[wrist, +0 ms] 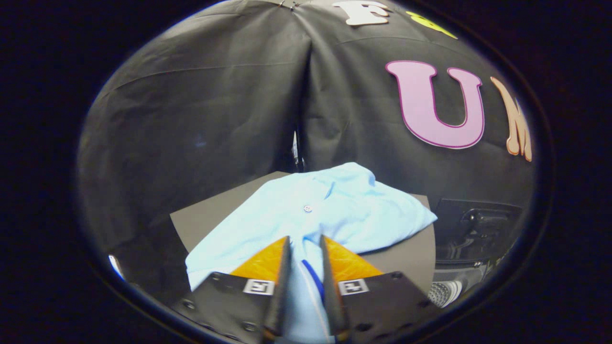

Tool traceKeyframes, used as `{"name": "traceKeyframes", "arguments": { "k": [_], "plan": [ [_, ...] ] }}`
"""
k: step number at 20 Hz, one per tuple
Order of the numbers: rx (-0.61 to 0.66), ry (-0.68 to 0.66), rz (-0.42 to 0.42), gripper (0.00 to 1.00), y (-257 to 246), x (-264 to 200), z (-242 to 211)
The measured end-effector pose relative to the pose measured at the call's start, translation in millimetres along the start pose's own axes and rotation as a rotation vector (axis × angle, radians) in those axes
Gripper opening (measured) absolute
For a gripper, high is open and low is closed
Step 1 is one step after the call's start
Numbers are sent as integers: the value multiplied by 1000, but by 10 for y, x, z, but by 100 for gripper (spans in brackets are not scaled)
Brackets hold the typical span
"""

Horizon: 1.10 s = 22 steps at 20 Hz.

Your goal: Put the clothes into the washing machine and then close the washing machine lid.

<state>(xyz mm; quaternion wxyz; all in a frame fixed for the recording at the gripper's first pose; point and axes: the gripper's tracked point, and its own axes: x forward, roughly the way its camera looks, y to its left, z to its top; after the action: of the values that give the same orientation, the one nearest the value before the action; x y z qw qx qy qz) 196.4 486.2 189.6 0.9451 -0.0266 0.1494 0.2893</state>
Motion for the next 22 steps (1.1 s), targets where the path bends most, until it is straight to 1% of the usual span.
{"name": "traceKeyframes", "arguments": {
  "k": [1, 3, 4, 5, 8, 10, 13, 17, 20, 22],
  "plan": [
    [-17, 2, -9, 16, -4, 13, 2],
    [-36, -4, -37, 15, -6, 4, -1],
    [-28, -17, -38, 15, 0, -45, 6],
    [-25, -22, -33, 3, -3, 11, 8],
    [31, -21, -6, 2, -51, -26, 41],
    [38, -34, -26, 2, -212, -85, 113],
    [21, -72, -108, 2, -634, -215, 227],
    [-5, -96, -224, 2, -1239, -392, 267],
    [-61, -108, -355, 2, -1811, -546, 247],
    [-76, -108, -435, 2, -2185, -608, 232]
  ]
}}
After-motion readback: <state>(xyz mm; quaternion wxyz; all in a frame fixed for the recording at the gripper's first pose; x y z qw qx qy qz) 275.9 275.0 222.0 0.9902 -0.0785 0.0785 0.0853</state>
